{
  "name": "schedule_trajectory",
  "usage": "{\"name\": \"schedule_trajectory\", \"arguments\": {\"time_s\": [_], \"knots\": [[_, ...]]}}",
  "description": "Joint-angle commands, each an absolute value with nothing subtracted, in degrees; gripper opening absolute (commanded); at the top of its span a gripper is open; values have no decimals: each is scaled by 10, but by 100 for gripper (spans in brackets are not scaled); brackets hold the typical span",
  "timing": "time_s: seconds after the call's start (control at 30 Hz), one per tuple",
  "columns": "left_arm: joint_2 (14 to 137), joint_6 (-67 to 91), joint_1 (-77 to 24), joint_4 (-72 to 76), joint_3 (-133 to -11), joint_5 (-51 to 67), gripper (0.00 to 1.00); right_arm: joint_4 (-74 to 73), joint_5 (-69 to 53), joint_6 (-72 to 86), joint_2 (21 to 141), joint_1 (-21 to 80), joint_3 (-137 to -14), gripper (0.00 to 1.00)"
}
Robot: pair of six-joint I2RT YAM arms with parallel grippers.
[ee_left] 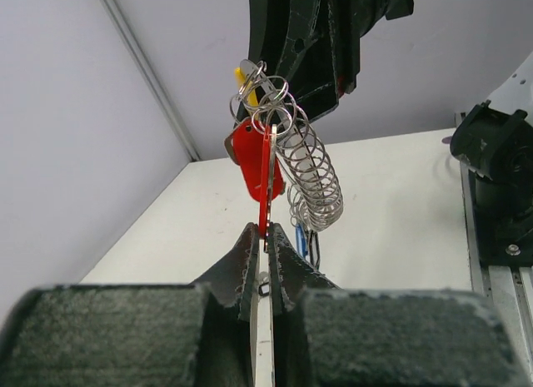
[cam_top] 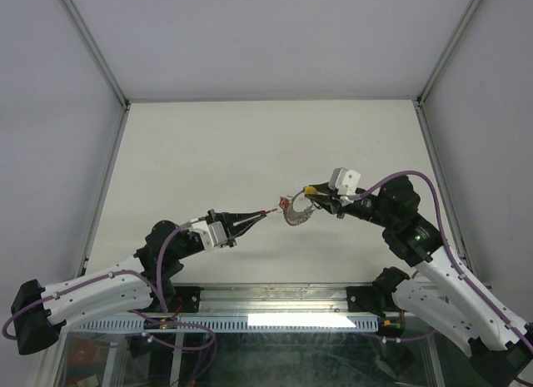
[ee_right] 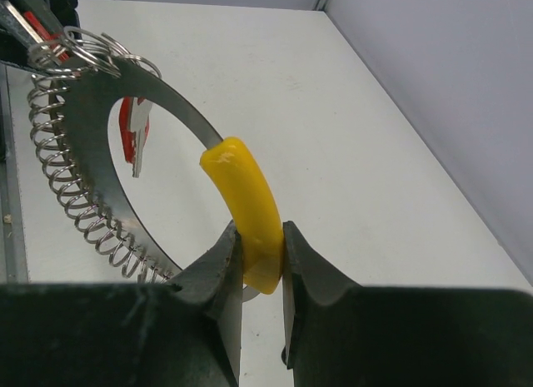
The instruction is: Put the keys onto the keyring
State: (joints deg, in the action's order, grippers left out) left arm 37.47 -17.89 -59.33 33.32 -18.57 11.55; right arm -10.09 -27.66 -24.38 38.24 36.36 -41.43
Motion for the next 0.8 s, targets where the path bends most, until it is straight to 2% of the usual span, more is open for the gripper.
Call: {"name": "schedule_trajectory", "arguments": {"time_s": [0.0,0.47,0.77], "knots": [[367,-239,-601,267,-236,120,0,-46,-272,-245,371,365,-422,2],[393,-296,-601,208,-309,94,0,-16,-297,-244,371,365,-415,2],[371,-312,-601,172,-319,78,0,-11,-259,-261,361,365,-407,3]]}}
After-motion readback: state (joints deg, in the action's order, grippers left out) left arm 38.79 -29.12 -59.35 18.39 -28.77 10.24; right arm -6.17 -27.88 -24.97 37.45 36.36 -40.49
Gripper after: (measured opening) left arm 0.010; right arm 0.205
